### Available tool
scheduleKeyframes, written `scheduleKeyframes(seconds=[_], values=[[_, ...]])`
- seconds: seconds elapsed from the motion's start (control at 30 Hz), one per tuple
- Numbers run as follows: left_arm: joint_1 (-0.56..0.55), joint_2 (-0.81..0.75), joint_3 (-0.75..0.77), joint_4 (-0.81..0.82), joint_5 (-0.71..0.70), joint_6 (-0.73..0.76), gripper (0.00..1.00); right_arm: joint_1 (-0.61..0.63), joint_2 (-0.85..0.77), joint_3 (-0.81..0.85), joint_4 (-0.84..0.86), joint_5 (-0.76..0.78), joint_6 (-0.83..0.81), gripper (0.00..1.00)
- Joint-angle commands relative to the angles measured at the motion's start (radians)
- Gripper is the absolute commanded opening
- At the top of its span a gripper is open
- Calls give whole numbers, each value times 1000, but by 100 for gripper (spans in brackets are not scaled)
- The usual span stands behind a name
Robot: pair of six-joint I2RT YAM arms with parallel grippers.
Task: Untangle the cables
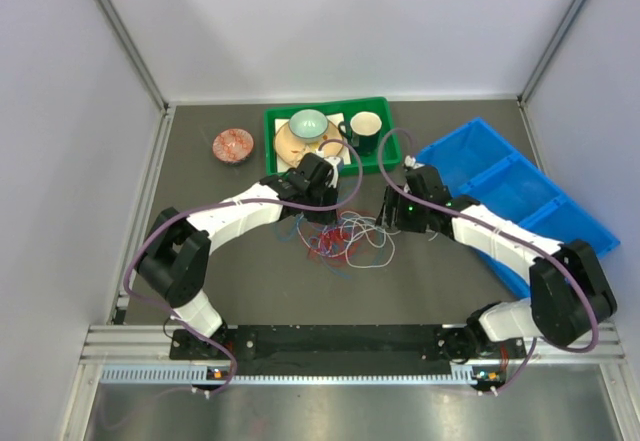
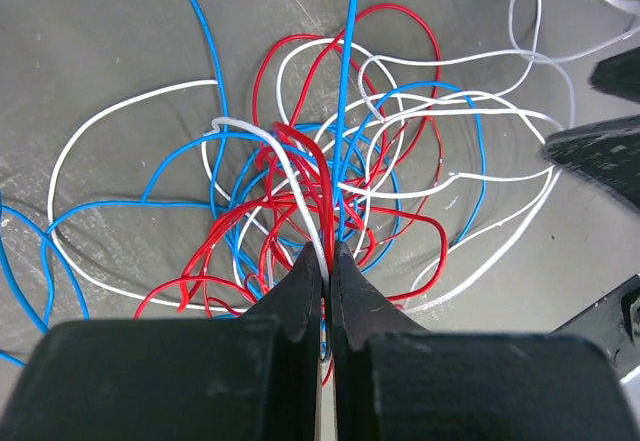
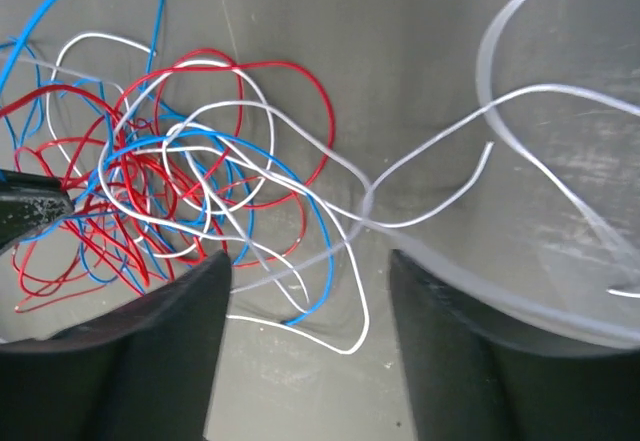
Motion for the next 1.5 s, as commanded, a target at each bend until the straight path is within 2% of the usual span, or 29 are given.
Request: scheduleKeyframes(seconds=[0.0, 0.17, 0.27, 0.3, 0.37, 0.4, 0.43, 0.6, 0.8, 0.97, 1.17, 1.47], values=[[5, -19, -8, 54, 21, -9, 0, 24, 46, 29, 56, -38, -1, 67], [6, -22, -12, 57, 22, -11, 0, 47, 117, 50, 56, -22, 8, 67], [5, -25, -15, 59, 21, -9, 0, 57, 138, 59, 61, -12, 19, 62], [6, -25, -17, 57, 21, -9, 0, 58, 141, 61, 67, 5, 25, 57], [6, -28, -18, 60, 21, -12, 0, 60, 137, 58, 76, 23, 35, 40], [6, -28, -21, 62, 21, -12, 0, 60, 129, 56, 76, 34, 40, 26], [6, -29, -23, 60, 18, -11, 0, 60, 118, 53, 76, 63, 45, 0], [11, -28, -41, 68, 12, -9, 0, 58, -44, 44, 36, 171, 55, 0], [50, -28, -61, 45, -43, -11, 0, 60, -253, 180, -116, 275, 5, 0], [126, -62, -113, 43, -63, -31, 0, 58, -301, 312, -232, 323, -53, 0], [184, -86, -164, 34, -79, -65, 0, 60, -351, 395, -261, 373, -61, 0], [245, -121, -192, 8, -114, -81, 0, 58, -390, 599, -344, 560, -139, 0]])
